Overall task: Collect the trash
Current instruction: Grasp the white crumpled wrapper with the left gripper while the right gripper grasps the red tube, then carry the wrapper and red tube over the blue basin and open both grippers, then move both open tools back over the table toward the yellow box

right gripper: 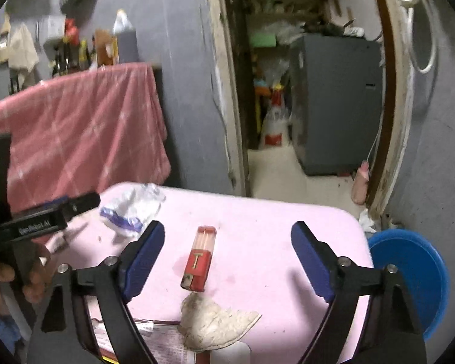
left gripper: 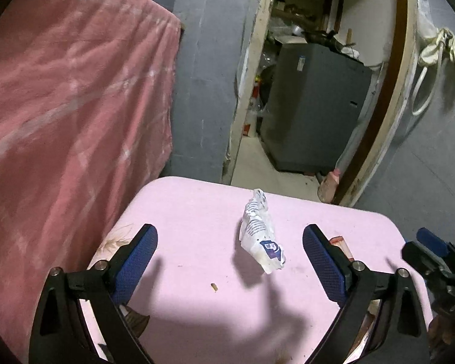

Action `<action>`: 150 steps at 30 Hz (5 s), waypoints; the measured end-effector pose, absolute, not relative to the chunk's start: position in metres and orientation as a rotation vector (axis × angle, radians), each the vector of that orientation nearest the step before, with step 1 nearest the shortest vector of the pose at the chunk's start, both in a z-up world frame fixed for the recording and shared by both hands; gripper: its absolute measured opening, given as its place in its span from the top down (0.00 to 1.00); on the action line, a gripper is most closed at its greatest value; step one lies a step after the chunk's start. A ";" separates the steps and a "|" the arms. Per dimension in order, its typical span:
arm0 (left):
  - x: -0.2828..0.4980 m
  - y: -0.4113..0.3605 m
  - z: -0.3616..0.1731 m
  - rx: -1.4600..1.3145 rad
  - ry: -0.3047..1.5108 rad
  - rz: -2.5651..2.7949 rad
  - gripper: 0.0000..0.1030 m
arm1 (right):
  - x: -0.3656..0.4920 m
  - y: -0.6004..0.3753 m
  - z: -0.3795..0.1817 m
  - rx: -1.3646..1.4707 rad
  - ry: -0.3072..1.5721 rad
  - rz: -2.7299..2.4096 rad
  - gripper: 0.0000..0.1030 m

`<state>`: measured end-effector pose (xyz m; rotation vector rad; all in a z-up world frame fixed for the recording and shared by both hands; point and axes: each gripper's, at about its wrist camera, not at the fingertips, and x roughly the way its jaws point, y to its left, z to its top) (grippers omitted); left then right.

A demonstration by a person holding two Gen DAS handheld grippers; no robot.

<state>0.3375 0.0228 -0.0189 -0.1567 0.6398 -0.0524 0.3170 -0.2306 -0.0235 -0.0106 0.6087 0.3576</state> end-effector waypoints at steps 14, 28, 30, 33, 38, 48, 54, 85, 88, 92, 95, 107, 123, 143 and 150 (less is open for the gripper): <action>0.367 0.007 -0.031 -0.122 0.771 -0.142 0.71 | 0.346 -0.211 -0.056 -0.022 0.850 0.455 0.50; 0.370 0.006 -0.032 -0.134 0.787 -0.162 0.97 | 0.353 -0.191 -0.068 -0.103 0.915 0.450 0.69; 0.367 0.005 -0.030 -0.123 0.780 -0.160 0.98 | 0.352 -0.188 -0.067 -0.121 0.915 0.456 0.74; 0.361 0.004 -0.028 -0.114 0.771 -0.151 0.99 | 0.351 -0.188 -0.067 -0.121 0.912 0.462 0.78; 0.353 0.003 -0.024 -0.128 0.746 -0.139 0.99 | 0.348 -0.198 -0.061 -0.076 0.864 0.452 0.80; 0.327 -0.020 -0.012 -0.111 0.646 -0.147 0.99 | 0.322 -0.214 -0.033 -0.090 0.695 0.403 0.81; 0.316 -0.034 0.002 -0.103 0.602 -0.163 0.99 | 0.303 -0.227 -0.021 -0.105 0.614 0.376 0.81; 0.305 -0.265 0.034 -0.064 0.389 -0.380 0.99 | 0.252 -0.441 0.033 0.063 0.298 0.002 0.81; 0.312 -0.294 0.026 -0.060 0.413 -0.408 0.99 | 0.253 -0.463 0.025 0.071 0.314 -0.026 0.81; 0.325 -0.320 0.013 -0.042 0.462 -0.429 0.99 | 0.260 -0.485 0.012 0.095 0.346 -0.045 0.81; 0.336 -0.335 0.000 -0.042 0.526 -0.435 0.99 | 0.264 -0.495 0.002 0.106 0.376 -0.052 0.81; 0.357 -0.355 -0.040 -0.034 0.674 -0.420 0.99 | 0.288 -0.526 -0.027 0.217 0.493 -0.036 0.81; 0.359 -0.340 -0.040 -0.095 0.712 -0.390 0.67 | 0.289 -0.535 -0.028 0.251 0.509 -0.033 0.70; 0.301 -0.241 0.045 -0.150 0.418 -0.269 0.23 | 0.223 -0.482 0.039 0.228 0.244 -0.005 0.18; 0.269 -0.199 0.057 -0.147 0.360 -0.230 0.17 | 0.203 -0.451 0.055 0.220 0.181 0.020 0.03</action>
